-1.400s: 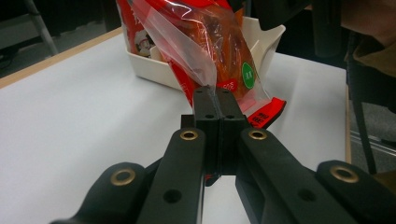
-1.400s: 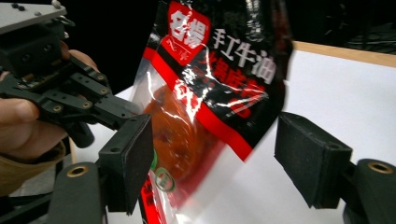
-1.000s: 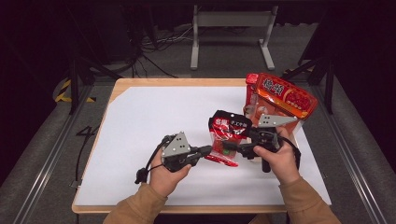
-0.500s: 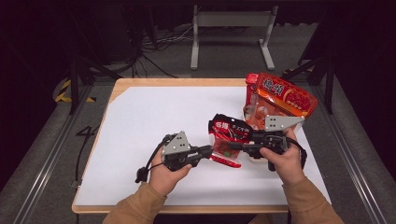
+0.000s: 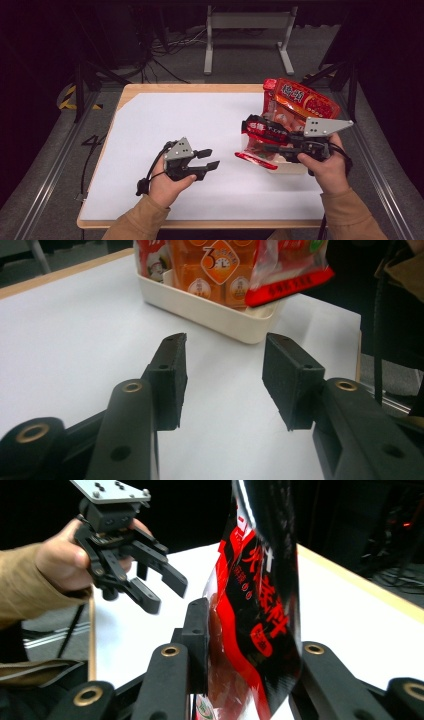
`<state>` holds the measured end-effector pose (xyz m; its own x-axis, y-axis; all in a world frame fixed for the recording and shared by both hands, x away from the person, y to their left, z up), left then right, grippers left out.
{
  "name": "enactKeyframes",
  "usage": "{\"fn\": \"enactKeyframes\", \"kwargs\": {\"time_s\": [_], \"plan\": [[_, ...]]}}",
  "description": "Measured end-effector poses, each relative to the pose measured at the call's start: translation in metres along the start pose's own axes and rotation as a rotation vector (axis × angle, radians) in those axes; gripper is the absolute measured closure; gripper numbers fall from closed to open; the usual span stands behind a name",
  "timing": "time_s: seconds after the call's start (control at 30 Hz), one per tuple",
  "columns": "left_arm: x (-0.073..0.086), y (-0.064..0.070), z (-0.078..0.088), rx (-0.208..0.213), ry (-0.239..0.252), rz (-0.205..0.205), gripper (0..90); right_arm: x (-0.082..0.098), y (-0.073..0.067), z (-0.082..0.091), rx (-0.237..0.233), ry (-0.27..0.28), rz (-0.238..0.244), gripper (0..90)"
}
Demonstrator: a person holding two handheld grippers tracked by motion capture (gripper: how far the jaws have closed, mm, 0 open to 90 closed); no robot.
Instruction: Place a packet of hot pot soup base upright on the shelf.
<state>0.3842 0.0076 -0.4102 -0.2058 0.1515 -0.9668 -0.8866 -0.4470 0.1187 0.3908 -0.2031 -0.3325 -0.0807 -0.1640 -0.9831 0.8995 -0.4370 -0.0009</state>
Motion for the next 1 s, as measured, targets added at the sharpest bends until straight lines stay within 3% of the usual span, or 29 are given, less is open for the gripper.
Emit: {"fn": "enactKeyframes", "kwargs": {"time_s": [0.2,0.63,1.0], "plan": [[0.003,-0.012,0.012,-0.044,-0.013,0.017,50.0,-0.002,0.010,0.014,0.032,-0.001,0.012,70.6],[0.002,-0.030,0.029,-0.097,-0.005,0.039,48.0,-0.001,0.033,0.042,0.122,-0.029,0.048,70.7],[0.005,-0.041,0.041,-0.133,-0.007,0.060,47.1,0.004,0.047,0.060,0.143,-0.029,0.066,70.8]]}}
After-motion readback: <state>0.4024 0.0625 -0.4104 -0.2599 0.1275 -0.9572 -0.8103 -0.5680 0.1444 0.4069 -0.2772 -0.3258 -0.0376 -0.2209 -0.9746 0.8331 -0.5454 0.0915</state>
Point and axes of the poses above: each handheld gripper's, and its own axes: z roughly backward along the jaws, x roughly out of its underside, y roughly to its right, the point moved 9 cm from there along -z, roughly forward along the jaws, and after that the axes turned 11 degrees about y, right-handed, at the moved point
